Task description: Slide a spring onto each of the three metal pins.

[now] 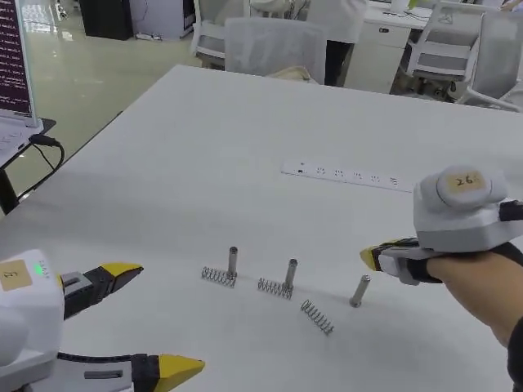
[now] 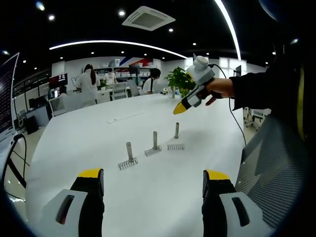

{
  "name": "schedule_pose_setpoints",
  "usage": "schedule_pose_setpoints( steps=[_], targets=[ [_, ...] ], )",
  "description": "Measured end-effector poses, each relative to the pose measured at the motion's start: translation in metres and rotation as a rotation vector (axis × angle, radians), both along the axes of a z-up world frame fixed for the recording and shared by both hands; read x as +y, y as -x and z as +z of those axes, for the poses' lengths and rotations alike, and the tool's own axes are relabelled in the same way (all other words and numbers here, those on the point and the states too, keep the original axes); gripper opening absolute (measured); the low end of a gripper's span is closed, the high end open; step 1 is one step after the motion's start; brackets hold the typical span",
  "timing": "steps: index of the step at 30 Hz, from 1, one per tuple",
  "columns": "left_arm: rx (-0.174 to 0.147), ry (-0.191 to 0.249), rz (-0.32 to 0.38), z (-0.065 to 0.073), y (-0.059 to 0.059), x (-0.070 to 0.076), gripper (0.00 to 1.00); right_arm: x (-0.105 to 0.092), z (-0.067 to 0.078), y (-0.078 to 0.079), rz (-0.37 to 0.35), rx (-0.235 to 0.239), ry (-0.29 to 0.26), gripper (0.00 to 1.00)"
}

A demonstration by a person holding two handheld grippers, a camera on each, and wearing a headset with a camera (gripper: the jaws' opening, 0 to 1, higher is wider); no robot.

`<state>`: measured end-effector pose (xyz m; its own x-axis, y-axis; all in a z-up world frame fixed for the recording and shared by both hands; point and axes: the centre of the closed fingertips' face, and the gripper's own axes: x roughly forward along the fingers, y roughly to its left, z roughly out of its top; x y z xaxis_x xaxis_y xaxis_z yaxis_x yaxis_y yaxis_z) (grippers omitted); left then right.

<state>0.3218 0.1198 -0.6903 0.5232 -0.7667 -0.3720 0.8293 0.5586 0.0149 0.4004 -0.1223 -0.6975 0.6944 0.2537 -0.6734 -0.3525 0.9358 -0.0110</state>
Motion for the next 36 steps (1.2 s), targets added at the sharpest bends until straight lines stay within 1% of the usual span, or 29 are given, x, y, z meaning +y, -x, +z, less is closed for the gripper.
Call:
schedule_pose_setpoints(
  steps=[6, 9, 10, 14, 19, 26, 31, 36],
  targets=[
    [-0.001, -0.001, -0.003, 0.000, 0.000, 0.000, 0.80, -0.001, 0.015, 0.008, 0.007, -0.050, -0.025, 0.13],
    [0.000, -0.002, -0.005, 0.000, 0.001, -0.001, 0.79, -0.001, 0.018, 0.013, 0.009, -0.059, -0.034, 0.14],
    [-0.001, -0.003, -0.006, 0.000, 0.001, -0.001, 0.80, -0.001, 0.021, 0.017, 0.009, -0.070, -0.036, 0.15],
    [-0.002, -0.004, -0.008, 0.001, 0.001, -0.001, 0.80, 0.000, 0.022, 0.024, 0.016, -0.077, -0.044, 0.17],
    [-0.003, -0.005, -0.009, 0.002, 0.001, -0.001, 0.79, 0.003, 0.020, 0.037, 0.031, -0.076, -0.047, 0.17],
    [-0.005, -0.006, -0.008, 0.003, 0.001, -0.001, 0.80, 0.004, 0.015, 0.047, 0.048, -0.072, -0.045, 0.18],
    [-0.003, -0.010, -0.011, 0.003, 0.002, -0.002, 0.80, 0.011, 0.011, 0.056, 0.073, -0.058, -0.044, 0.19],
    [-0.002, -0.012, -0.012, 0.003, 0.003, -0.002, 0.80, 0.020, -0.001, 0.061, 0.107, -0.033, -0.045, 0.20]
  ],
)
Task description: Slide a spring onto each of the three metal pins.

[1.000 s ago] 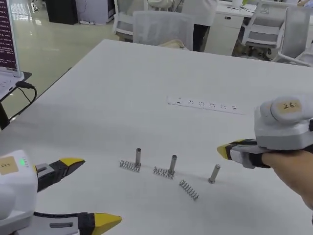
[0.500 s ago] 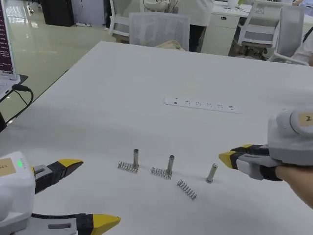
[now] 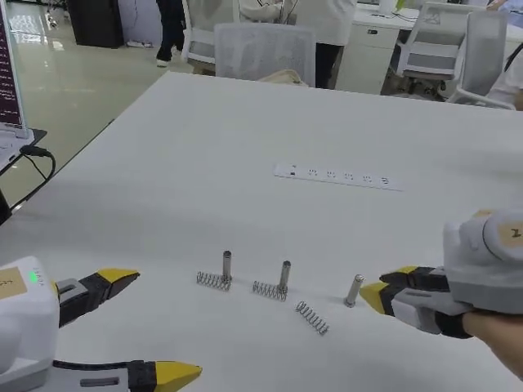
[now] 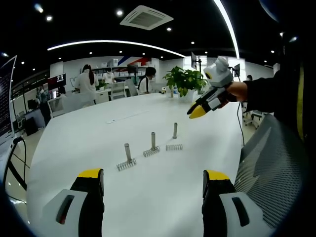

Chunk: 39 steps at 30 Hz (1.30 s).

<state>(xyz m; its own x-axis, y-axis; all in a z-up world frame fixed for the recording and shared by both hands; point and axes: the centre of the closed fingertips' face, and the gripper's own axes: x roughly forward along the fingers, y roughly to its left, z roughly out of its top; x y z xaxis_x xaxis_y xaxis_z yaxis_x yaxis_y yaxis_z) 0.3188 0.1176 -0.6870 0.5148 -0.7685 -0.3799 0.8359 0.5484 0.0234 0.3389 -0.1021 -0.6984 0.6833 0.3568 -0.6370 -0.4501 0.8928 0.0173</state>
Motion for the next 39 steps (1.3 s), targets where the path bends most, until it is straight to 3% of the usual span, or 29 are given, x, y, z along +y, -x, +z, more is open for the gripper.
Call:
schedule_pose_setpoints(
  steps=[8, 24, 39],
  targets=[
    [0.001, -0.002, -0.003, 0.001, 0.001, -0.001, 0.79, 0.016, -0.019, 0.004, 0.051, 0.044, 0.006, 0.20],
    [0.003, -0.004, -0.002, 0.000, 0.000, -0.001, 0.80, 0.036, -0.055, -0.006, 0.127, 0.111, 0.030, 0.21],
    [0.011, -0.010, -0.006, -0.003, -0.001, -0.002, 0.79, 0.043, -0.087, -0.007, 0.160, 0.177, 0.072, 0.20]
  ],
)
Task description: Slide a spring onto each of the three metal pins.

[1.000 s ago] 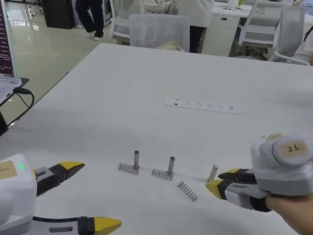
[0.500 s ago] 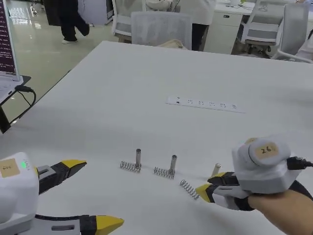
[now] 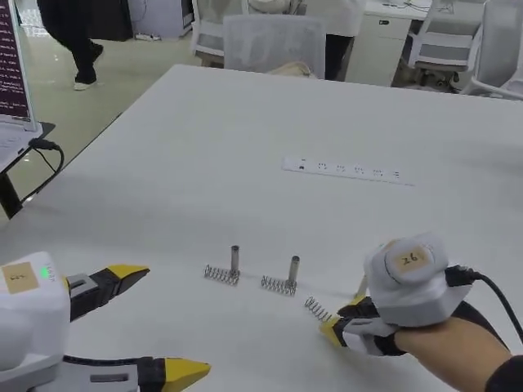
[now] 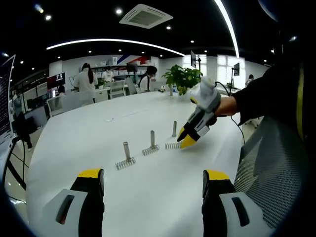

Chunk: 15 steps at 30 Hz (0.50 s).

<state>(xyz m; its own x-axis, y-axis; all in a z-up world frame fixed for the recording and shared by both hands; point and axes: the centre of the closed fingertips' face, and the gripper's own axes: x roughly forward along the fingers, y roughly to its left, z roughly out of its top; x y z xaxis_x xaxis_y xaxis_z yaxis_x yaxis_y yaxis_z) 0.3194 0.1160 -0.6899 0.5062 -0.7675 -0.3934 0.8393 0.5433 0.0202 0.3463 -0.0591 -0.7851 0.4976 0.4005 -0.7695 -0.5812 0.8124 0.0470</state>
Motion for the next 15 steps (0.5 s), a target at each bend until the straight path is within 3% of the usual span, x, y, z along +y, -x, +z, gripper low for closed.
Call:
schedule_pose_setpoints(
  steps=[15],
  targets=[
    [0.002, -0.001, -0.006, -0.0009, 0.0004, -0.0007, 0.79, 0.0020, -0.0071, 0.0025, 0.024, 0.005, 0.034, 0.17]
  ],
)
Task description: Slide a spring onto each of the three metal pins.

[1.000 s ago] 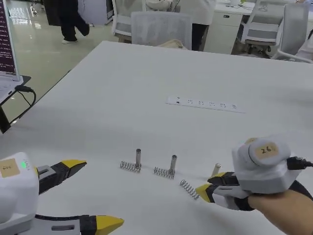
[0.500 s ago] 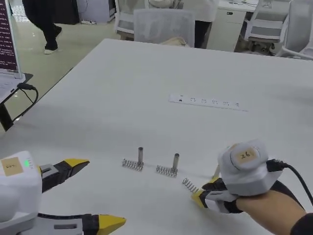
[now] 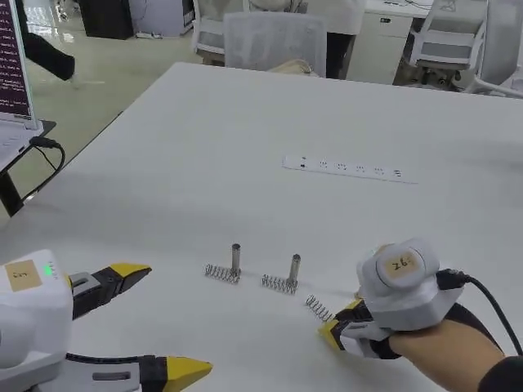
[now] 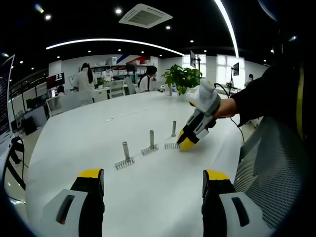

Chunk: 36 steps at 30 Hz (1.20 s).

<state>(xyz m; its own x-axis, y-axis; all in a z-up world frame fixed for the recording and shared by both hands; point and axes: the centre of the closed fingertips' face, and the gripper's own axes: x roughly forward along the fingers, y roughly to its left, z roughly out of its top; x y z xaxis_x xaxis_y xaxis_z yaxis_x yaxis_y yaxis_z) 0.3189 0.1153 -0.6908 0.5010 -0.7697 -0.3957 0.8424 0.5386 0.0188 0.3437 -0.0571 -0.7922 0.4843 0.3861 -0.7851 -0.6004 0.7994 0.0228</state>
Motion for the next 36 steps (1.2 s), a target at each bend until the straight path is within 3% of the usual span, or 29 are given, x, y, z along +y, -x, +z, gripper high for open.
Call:
schedule_pose_setpoints(
  steps=[15, 26, 36],
  targets=[
    [0.000, -0.005, -0.014, 0.000, 0.002, -0.003, 0.78, -0.004, -0.001, -0.001, 0.015, -0.012, 0.031, 0.08],
    [-0.004, -0.017, -0.049, 0.002, 0.005, -0.008, 0.77, 0.006, 0.022, 0.004, 0.054, -0.040, 0.013, 0.08],
    [-0.022, -0.012, -0.090, 0.007, 0.005, -0.016, 0.75, 0.026, 0.055, 0.016, 0.130, -0.060, -0.004, 0.08]
  ],
)
